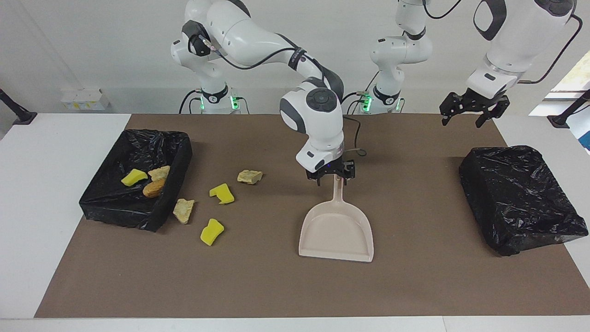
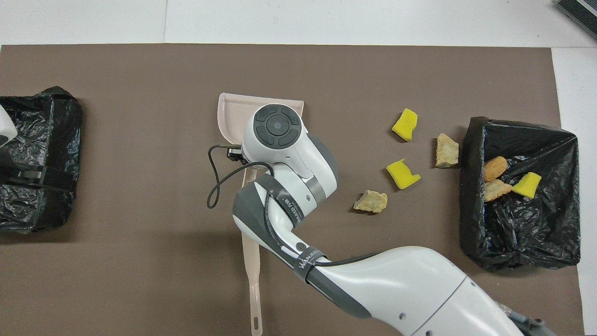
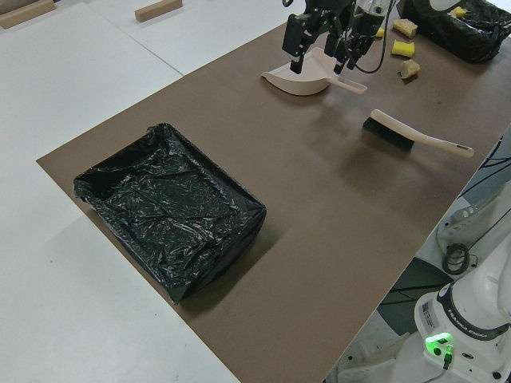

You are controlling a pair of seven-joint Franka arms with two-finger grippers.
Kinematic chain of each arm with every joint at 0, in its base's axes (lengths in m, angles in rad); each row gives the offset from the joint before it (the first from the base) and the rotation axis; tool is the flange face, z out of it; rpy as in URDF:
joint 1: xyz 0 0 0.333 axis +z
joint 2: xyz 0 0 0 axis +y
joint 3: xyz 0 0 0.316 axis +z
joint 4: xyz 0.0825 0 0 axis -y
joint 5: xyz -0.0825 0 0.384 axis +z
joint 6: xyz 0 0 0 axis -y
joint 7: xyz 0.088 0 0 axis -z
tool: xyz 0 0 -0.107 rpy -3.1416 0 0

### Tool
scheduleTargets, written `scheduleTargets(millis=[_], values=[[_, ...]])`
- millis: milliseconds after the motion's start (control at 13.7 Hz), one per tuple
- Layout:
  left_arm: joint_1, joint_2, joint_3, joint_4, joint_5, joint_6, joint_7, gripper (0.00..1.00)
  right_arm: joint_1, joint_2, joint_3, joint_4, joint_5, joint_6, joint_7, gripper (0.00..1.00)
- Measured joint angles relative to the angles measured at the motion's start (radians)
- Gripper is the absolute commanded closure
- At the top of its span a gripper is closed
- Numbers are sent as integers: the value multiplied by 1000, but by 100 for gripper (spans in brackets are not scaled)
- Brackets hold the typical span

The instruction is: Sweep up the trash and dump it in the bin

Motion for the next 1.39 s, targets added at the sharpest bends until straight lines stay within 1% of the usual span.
scheduleTargets(millis=[146, 293, 439, 512, 585, 659, 805, 878, 1024, 1171, 1390], values=[[0, 21, -7, 2, -5, 20, 0, 0, -4, -63, 1, -1, 51, -113, 0, 0], [-1, 75, -22, 26, -19, 34, 0, 0, -28, -116, 1, -4, 97, -243, -14, 0], [-8, 139, -39, 56, -30, 52, 0, 0, -42, -147, 2, -46, 117, -270, -52, 0], [-20, 167, -41, 68, -34, 72, -2, 0, -39, -167, 5, -98, 131, -250, -58, 0], [-34, 189, -43, 76, -35, 97, -6, 0, -36, -193, 12, -166, 150, -199, -58, 0], [-47, 206, -44, 79, -35, 121, -13, 0, -30, -228, 18, -252, 177, -130, -58, 0], [-64, 218, -45, 84, -35, 134, -29, 0, 1, -321, 22, -458, 214, 21, -58, 0], [-67, 218, -45, 86, -35, 134, -49, 0, 22, -355, 23, -536, 218, 65, -58, 0], [-76, 218, -46, 89, -35, 143, -118, 0, 74, -372, 23, -618, 223, 133, -49, 0], [-90, 219, -47, 89, -35, 182, -169, 0, 122, -369, 23, -663, 223, 188, -23, 0], [-92, 220, -44, 89, -35, 242, -240, 0, 172, -382, 23, -717, 223, 197, 7, 0]])
